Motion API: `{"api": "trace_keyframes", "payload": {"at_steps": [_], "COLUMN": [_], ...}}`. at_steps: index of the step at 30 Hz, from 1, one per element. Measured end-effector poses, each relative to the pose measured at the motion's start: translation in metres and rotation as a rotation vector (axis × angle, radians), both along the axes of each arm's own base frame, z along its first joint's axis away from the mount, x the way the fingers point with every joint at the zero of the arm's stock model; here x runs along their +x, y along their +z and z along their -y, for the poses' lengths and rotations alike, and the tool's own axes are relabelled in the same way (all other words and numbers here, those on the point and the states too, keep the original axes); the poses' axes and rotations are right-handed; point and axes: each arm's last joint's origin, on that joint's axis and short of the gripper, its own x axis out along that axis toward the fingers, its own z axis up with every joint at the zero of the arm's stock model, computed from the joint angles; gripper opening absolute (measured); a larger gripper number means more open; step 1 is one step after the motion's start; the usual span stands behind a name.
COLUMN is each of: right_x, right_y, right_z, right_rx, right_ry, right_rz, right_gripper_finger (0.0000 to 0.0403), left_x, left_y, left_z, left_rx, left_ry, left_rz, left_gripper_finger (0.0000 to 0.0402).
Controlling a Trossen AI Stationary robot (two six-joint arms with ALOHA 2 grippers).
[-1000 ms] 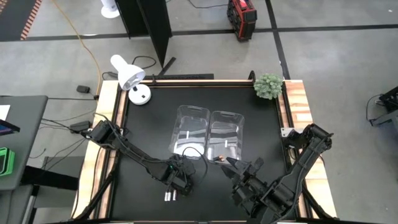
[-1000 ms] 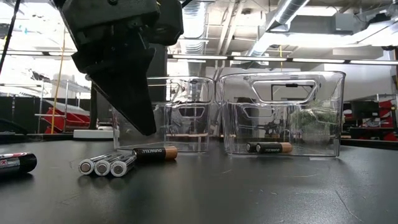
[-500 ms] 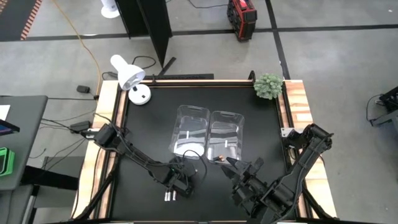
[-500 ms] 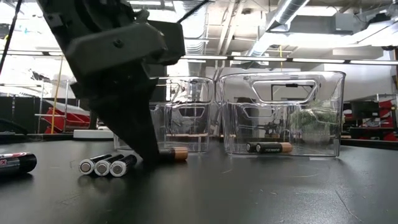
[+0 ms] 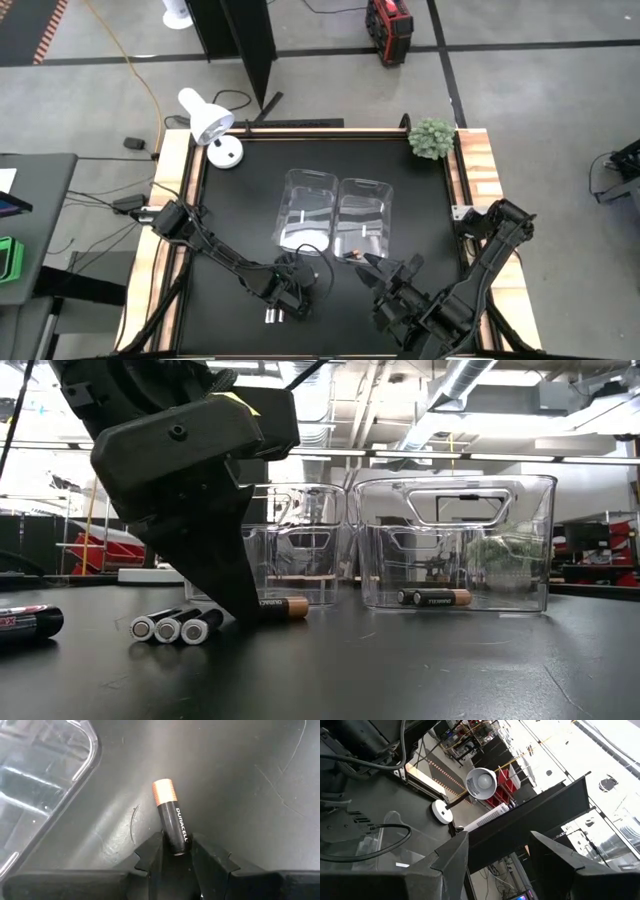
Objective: Sort batteries
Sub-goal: Put the black battery into the right transparent bin
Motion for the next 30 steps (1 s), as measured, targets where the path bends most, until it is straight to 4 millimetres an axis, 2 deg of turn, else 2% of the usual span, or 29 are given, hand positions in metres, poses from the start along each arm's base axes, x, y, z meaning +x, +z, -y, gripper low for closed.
{"api": "trace_keyframes", "payload": {"at_steps": [9, 30], "right_x": [0.0, -0.0002], "right_y": [0.0, 0.0], "right_z": [0.0, -0.0002], "right_rx": [0.0, -0.001], "right_ry": [0.0, 0.001], "right_rz": [0.0, 0.0], "right_gripper_finger": [0.0223, 0.0223], "left_x": [0.0013, 0.0088], "left_y": [-0.004, 0.0055], "left_z": [0.0004, 0.0084], "left_rx": [0.015, 0.075], "left_ry": [0.004, -0.102], "left_rz": [0.005, 0.03], "left_gripper_finger": [0.0041, 0.0041]}}
